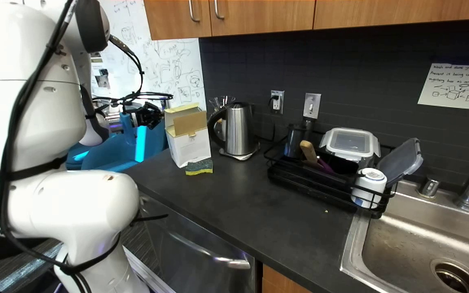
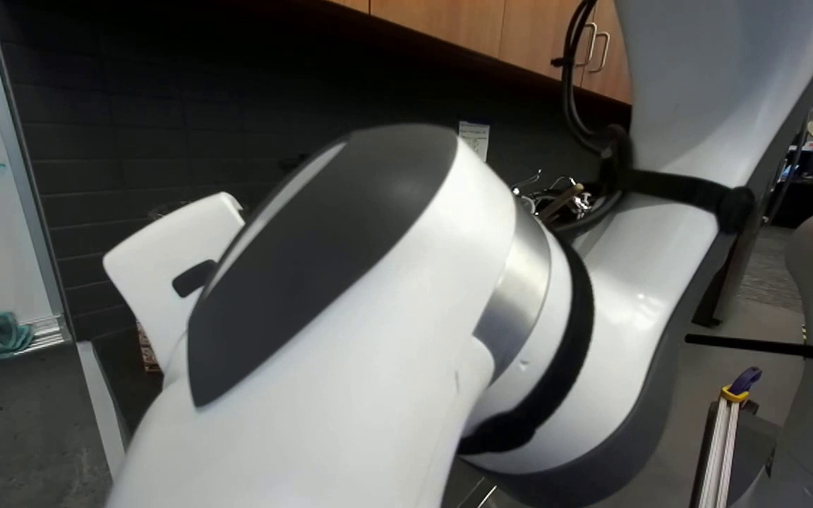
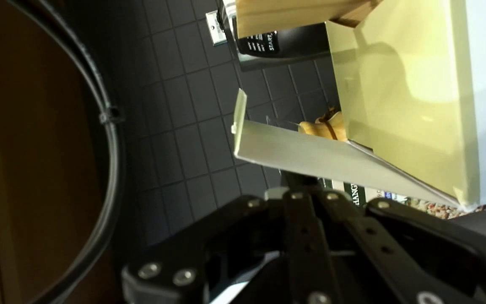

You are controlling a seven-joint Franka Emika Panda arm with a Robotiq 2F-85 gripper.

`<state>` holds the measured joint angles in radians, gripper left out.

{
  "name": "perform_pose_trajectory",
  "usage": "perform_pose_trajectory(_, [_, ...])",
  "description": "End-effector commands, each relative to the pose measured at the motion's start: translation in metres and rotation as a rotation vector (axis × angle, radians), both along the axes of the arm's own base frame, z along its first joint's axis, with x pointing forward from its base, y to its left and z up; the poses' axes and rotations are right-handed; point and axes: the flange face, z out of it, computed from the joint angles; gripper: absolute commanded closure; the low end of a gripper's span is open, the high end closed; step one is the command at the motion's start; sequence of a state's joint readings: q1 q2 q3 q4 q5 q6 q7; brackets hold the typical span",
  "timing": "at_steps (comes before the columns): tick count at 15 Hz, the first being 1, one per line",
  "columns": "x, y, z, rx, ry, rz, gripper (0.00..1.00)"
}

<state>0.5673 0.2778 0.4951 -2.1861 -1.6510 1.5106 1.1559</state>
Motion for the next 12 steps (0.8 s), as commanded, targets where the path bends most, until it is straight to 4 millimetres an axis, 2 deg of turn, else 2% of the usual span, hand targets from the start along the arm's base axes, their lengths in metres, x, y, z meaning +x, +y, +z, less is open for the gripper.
perform_pose_trajectory(1, [-0.004,0.0,0.001,0.004,-0.043,-0.05,1.0])
perform_pose_trajectory(4, [-0.006,-0.001,0.001,-0.001,-0.065,-0.08,1.0])
perform_pose_trajectory(6, [-0.008,-0.002,0.001,0.001,-0.074,-0.096,0.73])
perform_pose_trajectory(7, [0.018,-0.062,0.024,0.007,-0.067,-0.107,0.95])
perform_pose_trajectory(8, [0.023,-0.069,0.026,0.005,-0.07,-0.116,0.94])
perform_pose_trajectory(10, [0.043,-0.101,0.036,0.014,-0.074,-0.146,1.0])
perform_pose_trajectory(11, [0.057,-0.12,0.043,0.015,-0.074,-0.162,0.81])
perform_pose_trajectory(12, [0.071,-0.144,0.051,0.02,-0.077,-0.179,0.72])
